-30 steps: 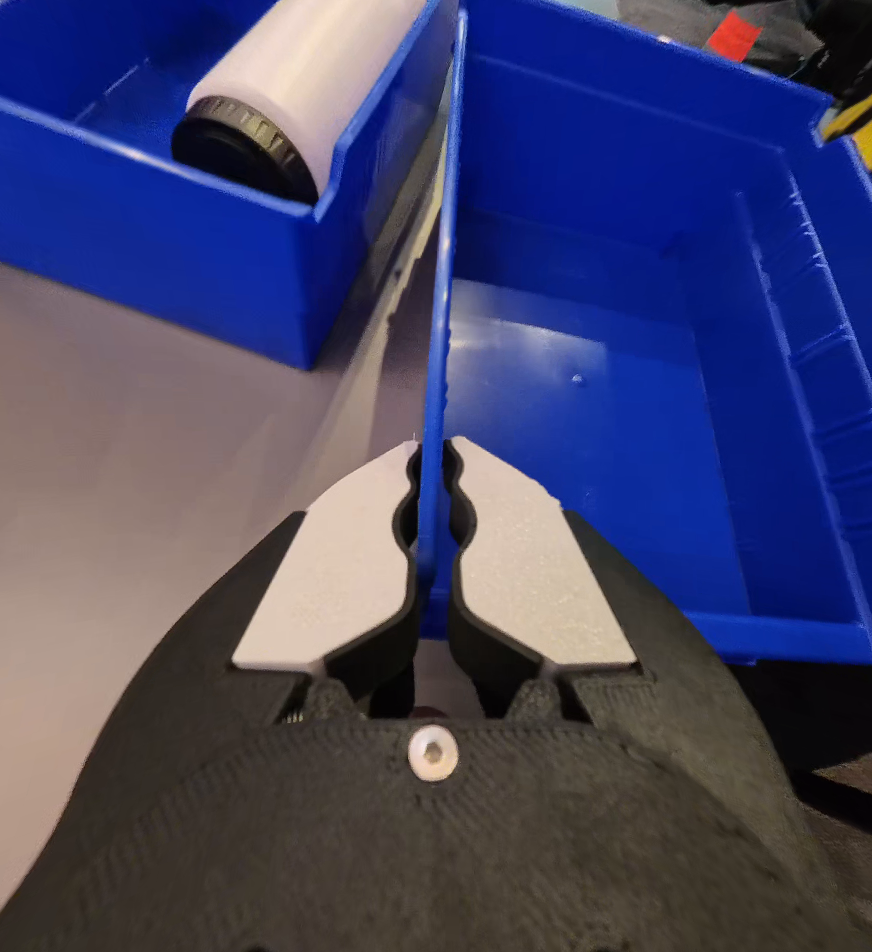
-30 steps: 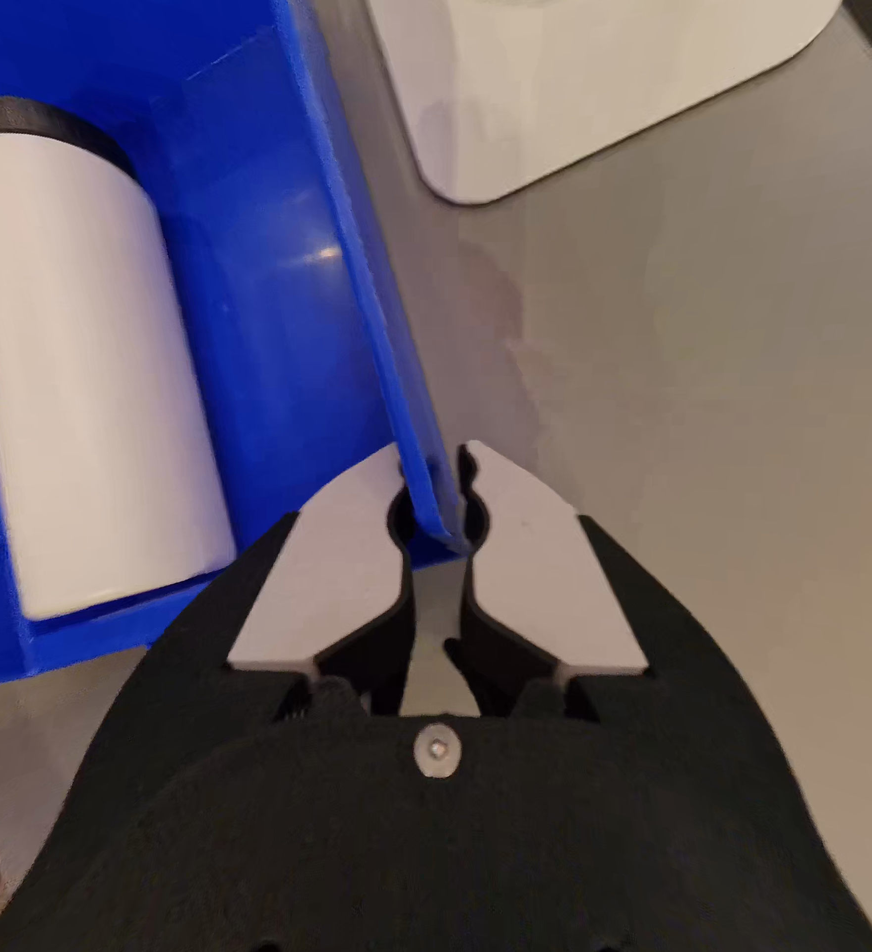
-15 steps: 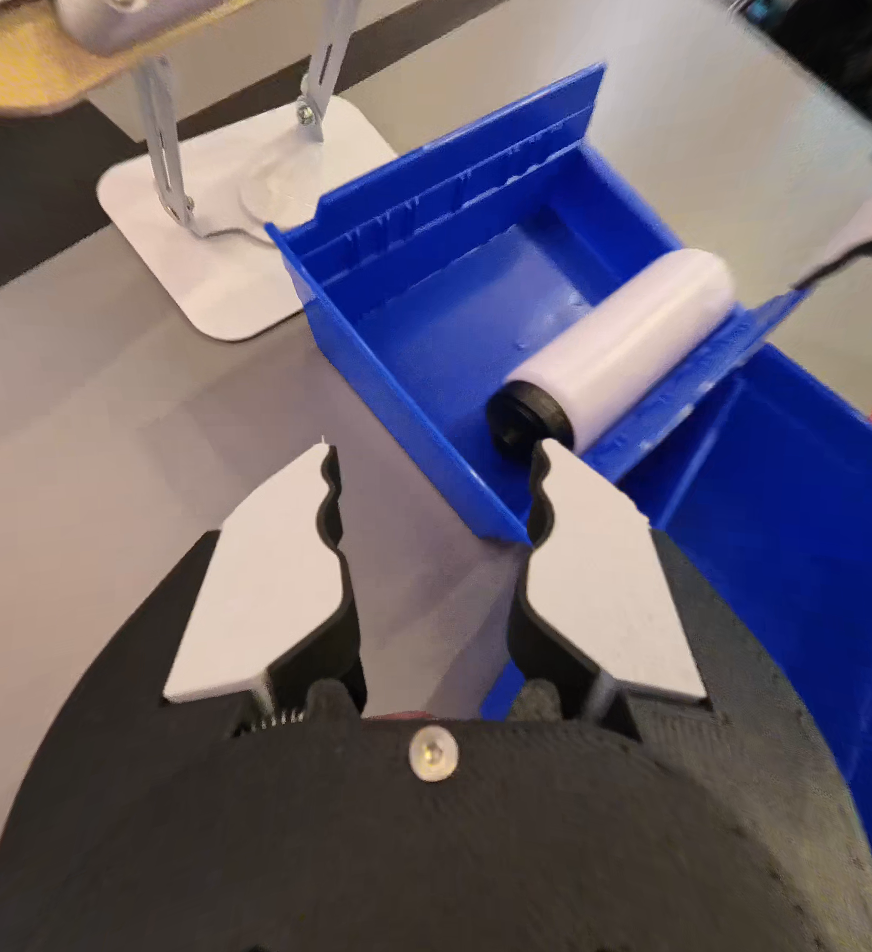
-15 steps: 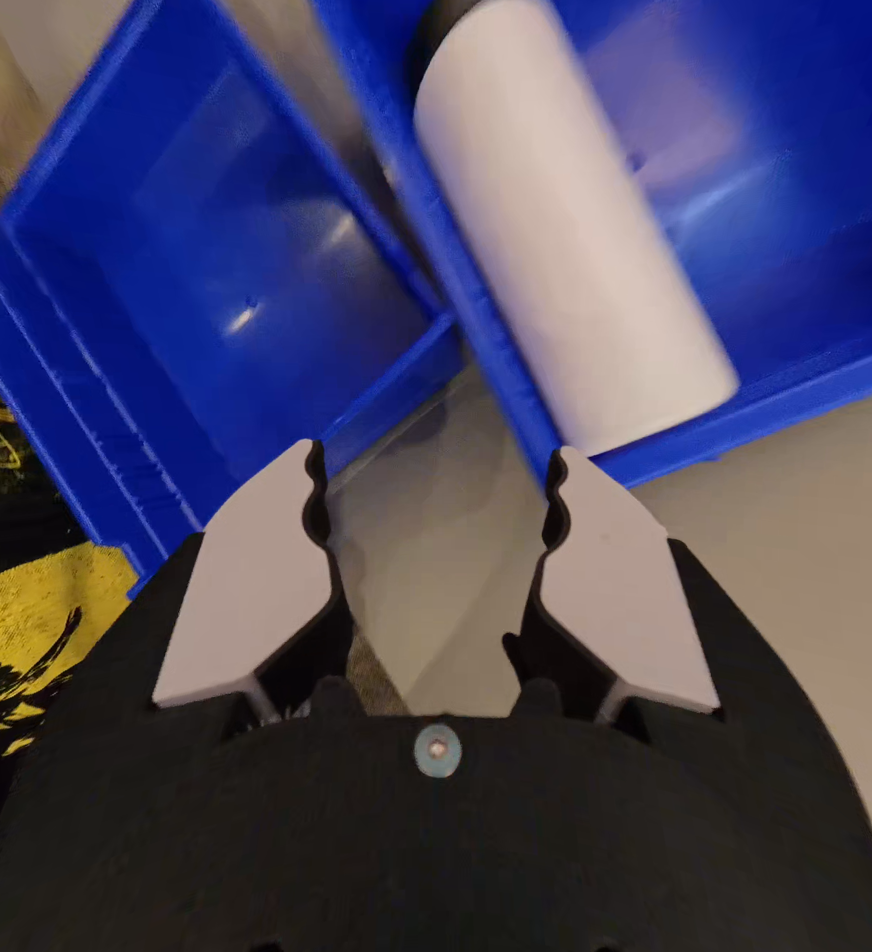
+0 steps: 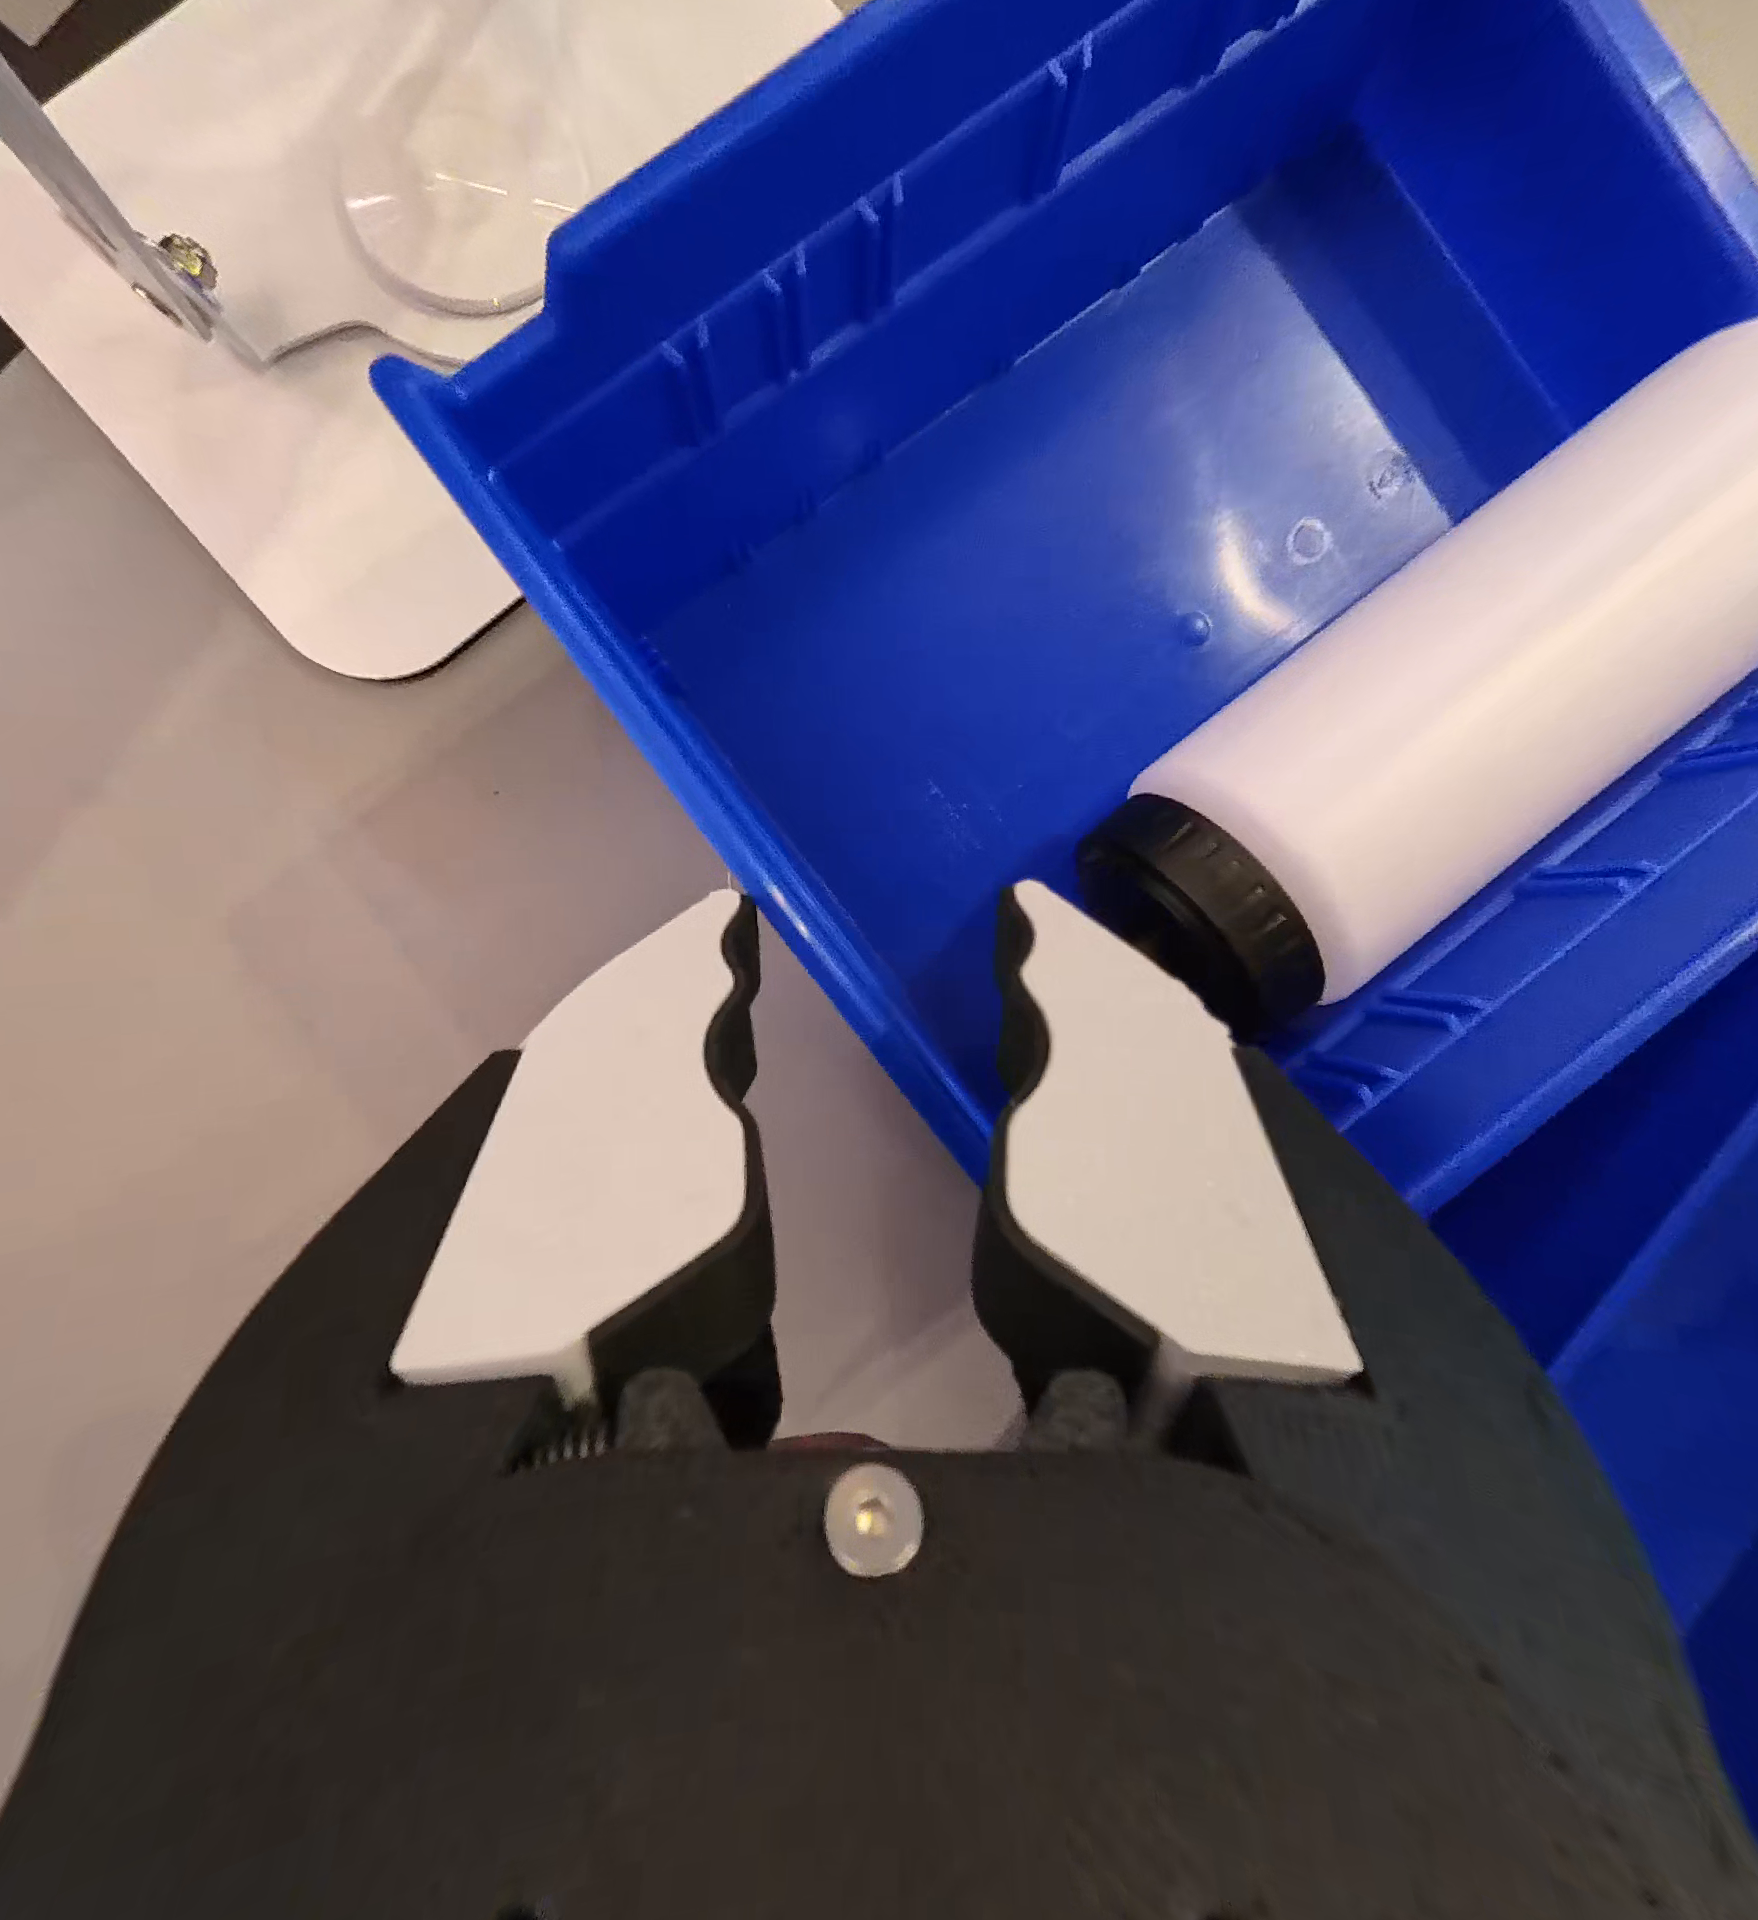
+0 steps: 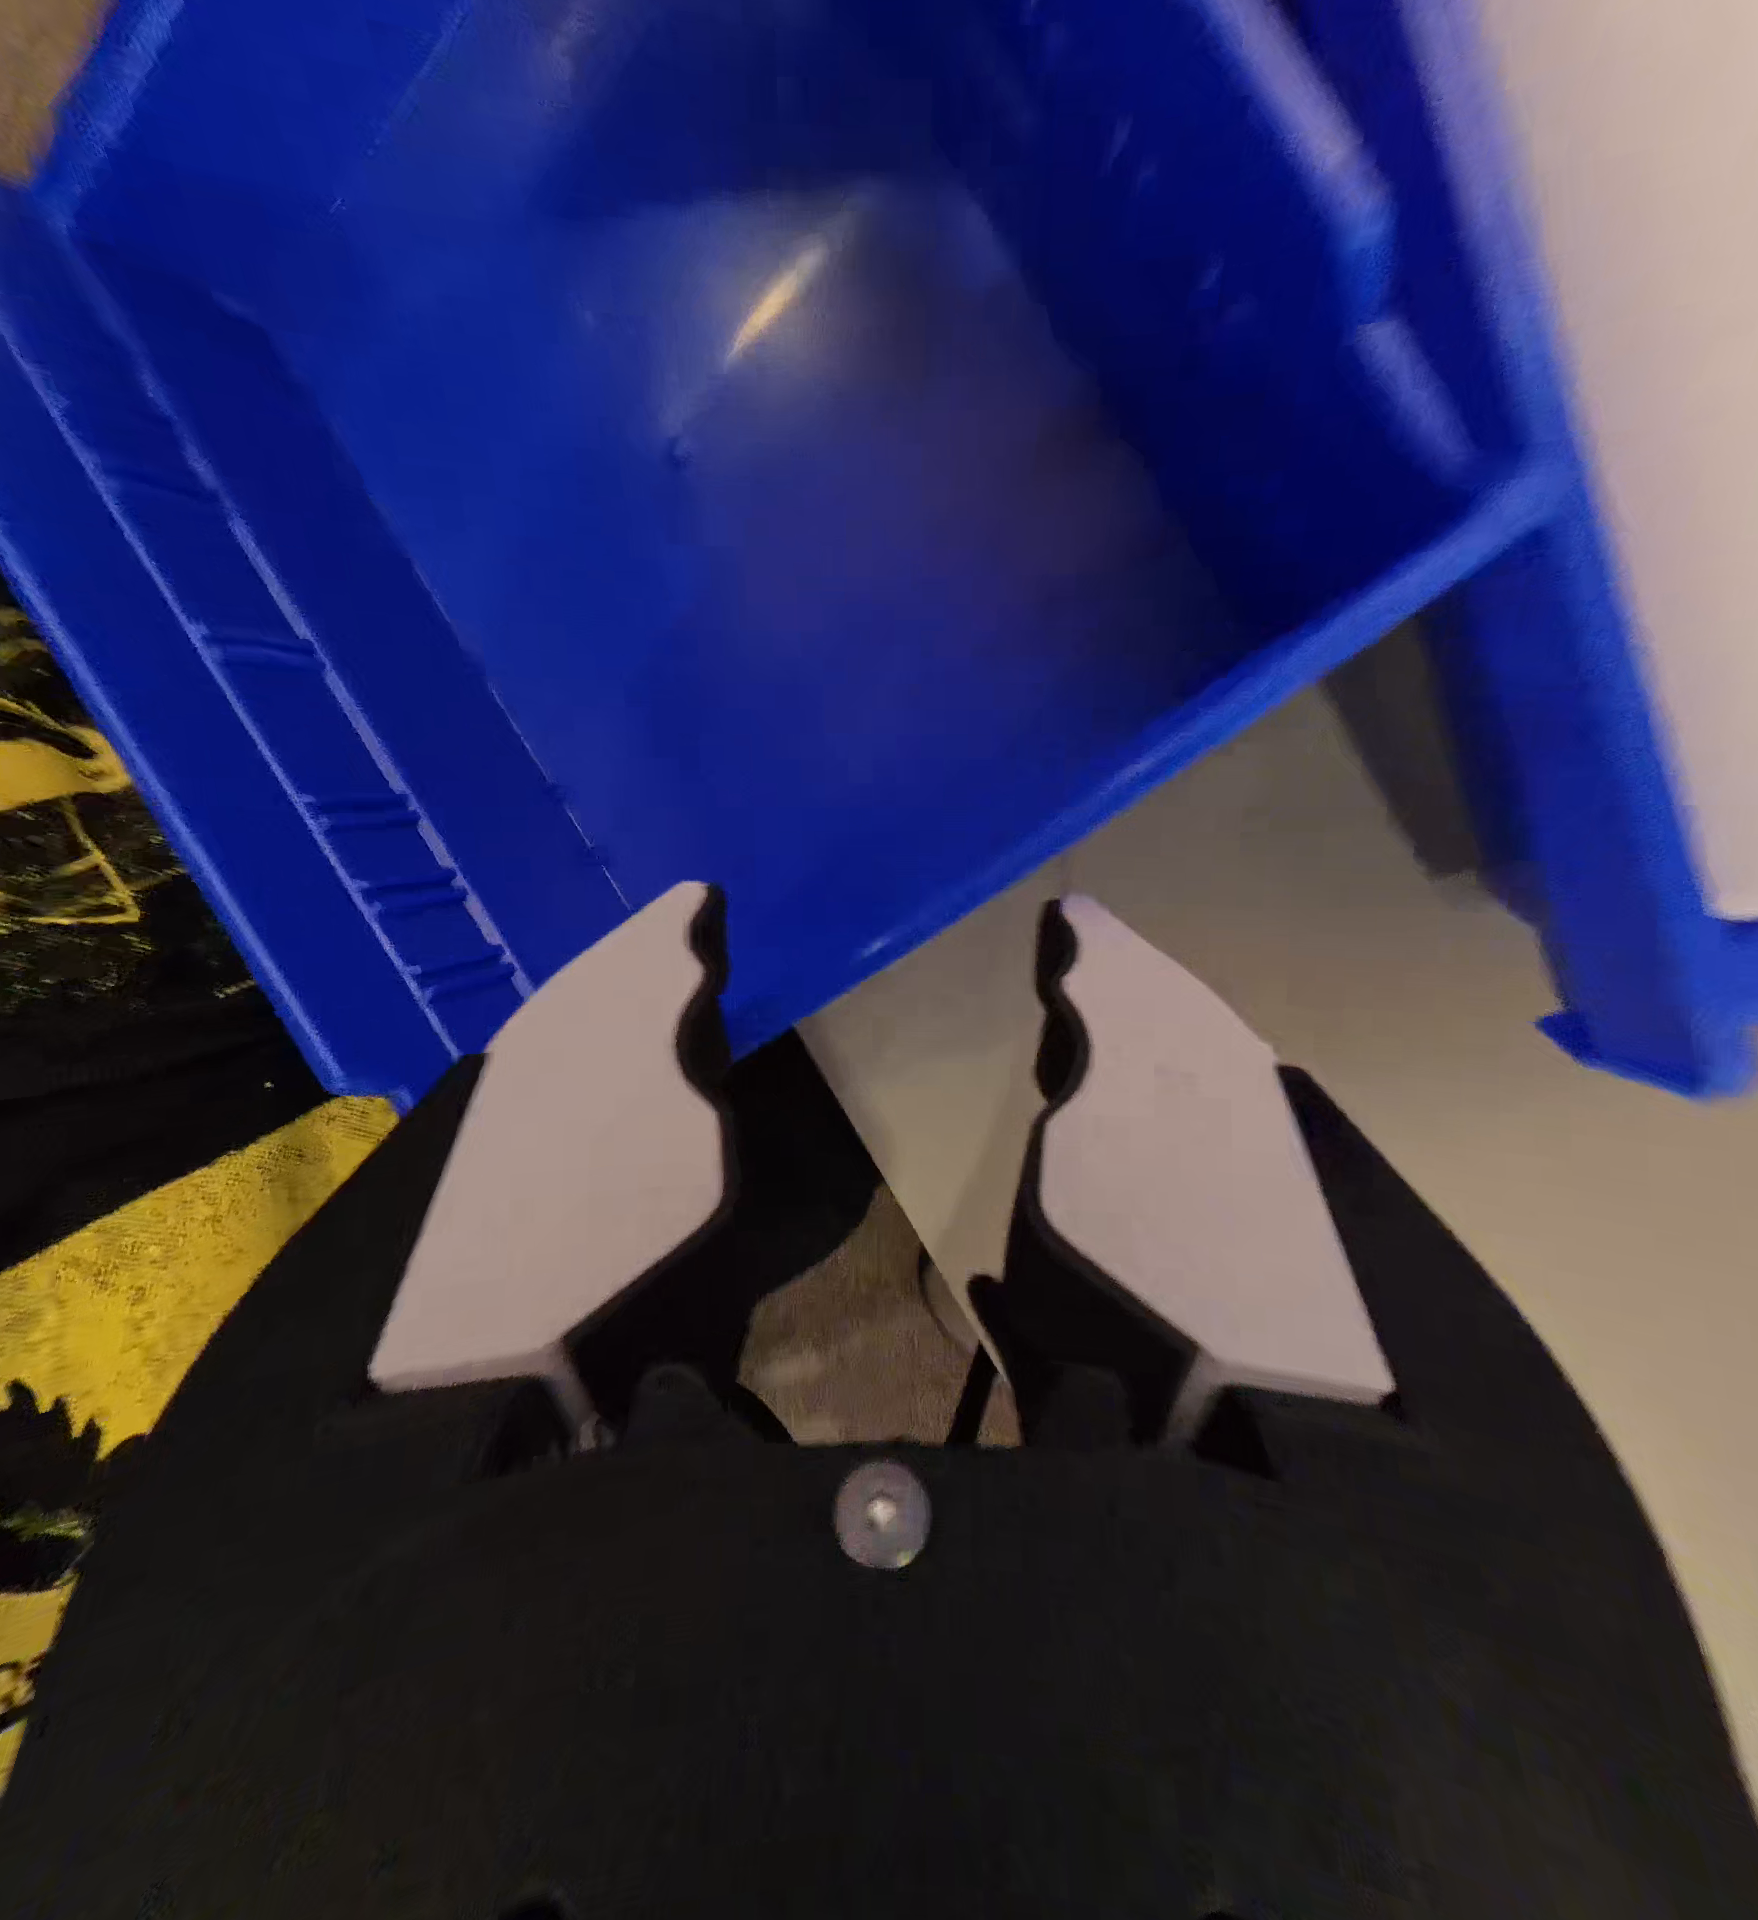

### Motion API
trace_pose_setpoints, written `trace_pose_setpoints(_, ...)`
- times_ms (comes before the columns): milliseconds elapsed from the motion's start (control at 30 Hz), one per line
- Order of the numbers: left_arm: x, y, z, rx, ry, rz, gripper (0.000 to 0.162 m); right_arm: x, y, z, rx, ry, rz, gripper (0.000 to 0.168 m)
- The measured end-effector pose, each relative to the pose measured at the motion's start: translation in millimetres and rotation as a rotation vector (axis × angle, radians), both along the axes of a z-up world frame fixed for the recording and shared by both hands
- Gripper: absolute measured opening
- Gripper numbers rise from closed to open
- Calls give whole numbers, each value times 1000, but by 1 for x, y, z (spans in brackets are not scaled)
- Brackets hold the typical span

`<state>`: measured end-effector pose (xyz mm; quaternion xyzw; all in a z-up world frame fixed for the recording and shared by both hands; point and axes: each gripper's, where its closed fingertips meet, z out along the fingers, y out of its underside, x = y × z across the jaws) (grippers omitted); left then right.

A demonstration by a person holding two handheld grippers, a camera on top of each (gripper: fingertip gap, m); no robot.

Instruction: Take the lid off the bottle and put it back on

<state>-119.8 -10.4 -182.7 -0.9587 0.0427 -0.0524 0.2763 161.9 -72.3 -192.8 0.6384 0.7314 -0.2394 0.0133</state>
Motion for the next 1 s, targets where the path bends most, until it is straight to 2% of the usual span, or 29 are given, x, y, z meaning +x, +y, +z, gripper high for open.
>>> trace_pose_setpoints(33, -2, -1, 0, -10, 15, -5, 39, 2, -4, -8, -3, -35, 32, 44)
trace_pose_setpoints(67, -9, -3, 0, -17, 66, -6, 20, 3, -8, -11, -28, -48, 50, 38)
trace_pose_setpoints(100, -13, -5, -2, -14, 105, -33, 16, 3, -9, -11, -46, -47, 46, 36)
trace_pose_setpoints(167, -15, -10, -2, -19, 48, -22, 15, 3, -4, -11, -44, -48, 38, 34)
trace_pose_setpoints(433, -71, -46, -3, -104, 181, 4, 16, 31, 55, -11, 62, -122, 2, 20)
trace_pose_setpoints(767, -182, -106, -4, -302, 363, 22, 15, 52, 203, -13, 239, -262, -65, 10)
trace_pose_setpoints(833, -207, -110, -4, -334, 447, -10, 16, 52, 234, -13, 267, -280, -21, 10)
trace_pose_setpoints(900, -232, -113, -3, -383, 493, 25, 16, 51, 265, -13, 284, -327, -28, 9)
trace_pose_setpoints(1000, -260, -104, -4, -382, 528, 29, 16, 40, 317, -13, 374, -372, -13, 11)
